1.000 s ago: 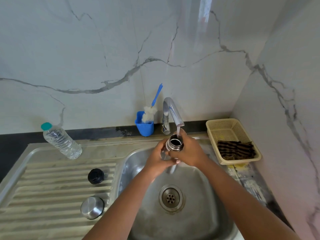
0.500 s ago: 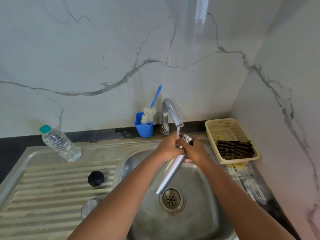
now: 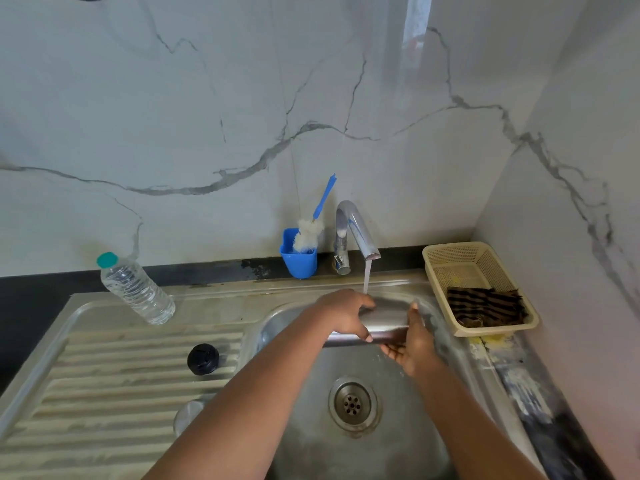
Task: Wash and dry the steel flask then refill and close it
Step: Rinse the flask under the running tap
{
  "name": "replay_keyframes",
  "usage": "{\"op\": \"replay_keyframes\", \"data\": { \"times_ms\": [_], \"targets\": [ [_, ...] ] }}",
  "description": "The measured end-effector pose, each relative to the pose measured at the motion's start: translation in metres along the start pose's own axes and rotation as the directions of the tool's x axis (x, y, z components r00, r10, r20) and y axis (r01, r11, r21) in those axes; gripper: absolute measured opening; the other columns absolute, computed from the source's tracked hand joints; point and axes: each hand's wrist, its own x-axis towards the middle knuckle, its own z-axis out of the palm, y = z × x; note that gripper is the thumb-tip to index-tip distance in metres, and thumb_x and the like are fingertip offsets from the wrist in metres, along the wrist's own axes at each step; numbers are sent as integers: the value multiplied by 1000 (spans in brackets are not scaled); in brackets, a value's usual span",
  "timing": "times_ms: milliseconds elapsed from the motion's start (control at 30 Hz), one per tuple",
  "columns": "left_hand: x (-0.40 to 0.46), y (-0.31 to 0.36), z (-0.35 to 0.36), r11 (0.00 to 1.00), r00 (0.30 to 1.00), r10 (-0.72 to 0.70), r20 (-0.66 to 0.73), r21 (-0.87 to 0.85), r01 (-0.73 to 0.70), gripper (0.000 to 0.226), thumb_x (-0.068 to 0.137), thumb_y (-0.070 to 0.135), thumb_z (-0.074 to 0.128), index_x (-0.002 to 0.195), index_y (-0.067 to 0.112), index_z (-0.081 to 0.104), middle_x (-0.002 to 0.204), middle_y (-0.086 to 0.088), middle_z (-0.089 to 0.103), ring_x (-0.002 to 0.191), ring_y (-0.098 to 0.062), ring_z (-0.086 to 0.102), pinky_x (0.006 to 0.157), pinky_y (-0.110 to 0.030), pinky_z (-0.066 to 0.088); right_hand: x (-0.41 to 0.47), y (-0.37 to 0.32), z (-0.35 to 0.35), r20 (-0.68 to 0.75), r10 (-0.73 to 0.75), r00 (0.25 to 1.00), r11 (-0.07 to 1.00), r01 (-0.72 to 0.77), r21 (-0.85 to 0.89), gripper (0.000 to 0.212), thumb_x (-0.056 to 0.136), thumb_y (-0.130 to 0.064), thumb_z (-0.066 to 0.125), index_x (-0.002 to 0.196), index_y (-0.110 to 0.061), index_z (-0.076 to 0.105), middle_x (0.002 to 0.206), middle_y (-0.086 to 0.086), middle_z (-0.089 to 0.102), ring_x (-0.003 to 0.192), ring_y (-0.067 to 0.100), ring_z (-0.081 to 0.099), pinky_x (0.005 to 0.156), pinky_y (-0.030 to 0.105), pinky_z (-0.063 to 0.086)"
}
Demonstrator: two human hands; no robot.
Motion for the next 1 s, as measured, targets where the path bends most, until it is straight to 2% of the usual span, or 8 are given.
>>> {"op": "replay_keyframes", "data": {
  "times_ms": [133,333,400,500,667,800,933,1000],
  "targets": [
    [-3,8,-9,982,997,48,-65,187,-35,73,77,35,81,142,26,49,139,-3,52,122,-26,53,95,-39,48,1,1,-5,-19,42,999,995,-40,93,74,93,-60,50,135,0,42,98,25,59,85,35,62,83,42,52],
    [-1,18,-16,790,982,30,-185,606,90,76,76,58,74,140,27,49,137,-6,51,129,-30,44,112,-62,24,-2,5,-7,17,108,994,979,-109,172,75,97,-59,42,131,8,46,89,25,57,75,33,58,70,38,52],
    [-4,15,-23,849,968,-75,-238,494,187,81,72,62,75,139,24,50,136,-6,47,126,-32,44,108,-62,32,-1,7,-10,15,100,995,975,-101,199,73,97,-58,43,130,8,46,90,26,58,75,34,59,74,40,53],
    [-7,5,-27,972,957,-180,-229,107,208,76,74,51,80,137,21,52,132,-5,51,114,-27,55,91,-37,48,1,13,-16,1,125,992,961,-121,249,72,98,-55,44,134,8,43,98,27,59,76,37,60,85,44,53],
    [-3,0,-12,923,943,-187,-277,-377,72,70,61,39,92,120,21,59,104,3,50,87,-14,54,79,-30,51,1,25,-28,6,154,988,947,-149,285,57,102,-47,40,127,4,46,90,27,57,83,37,61,88,44,53],
    [5,4,-2,877,907,-187,-377,-480,-18,66,54,39,94,108,23,60,105,2,48,93,-16,57,85,-35,54,9,34,-40,-15,204,979,978,-203,46,59,104,-49,35,100,7,52,86,28,60,55,35,67,44,37,57],
    [9,5,0,924,885,-124,-449,-378,-63,65,55,35,94,111,24,62,113,3,53,99,-15,57,82,-29,50,20,32,-41,-59,-63,996,787,13,-617,28,97,-25,54,118,-7,57,98,15,61,82,27,62,68,35,52],
    [8,6,1,950,873,-78,-482,-303,-82,70,57,33,93,119,22,64,119,3,54,103,-13,54,83,-24,46,22,21,-30,74,-275,959,678,248,-692,57,87,-10,69,140,-10,46,125,14,59,108,29,60,85,40,52]
  ]
}}
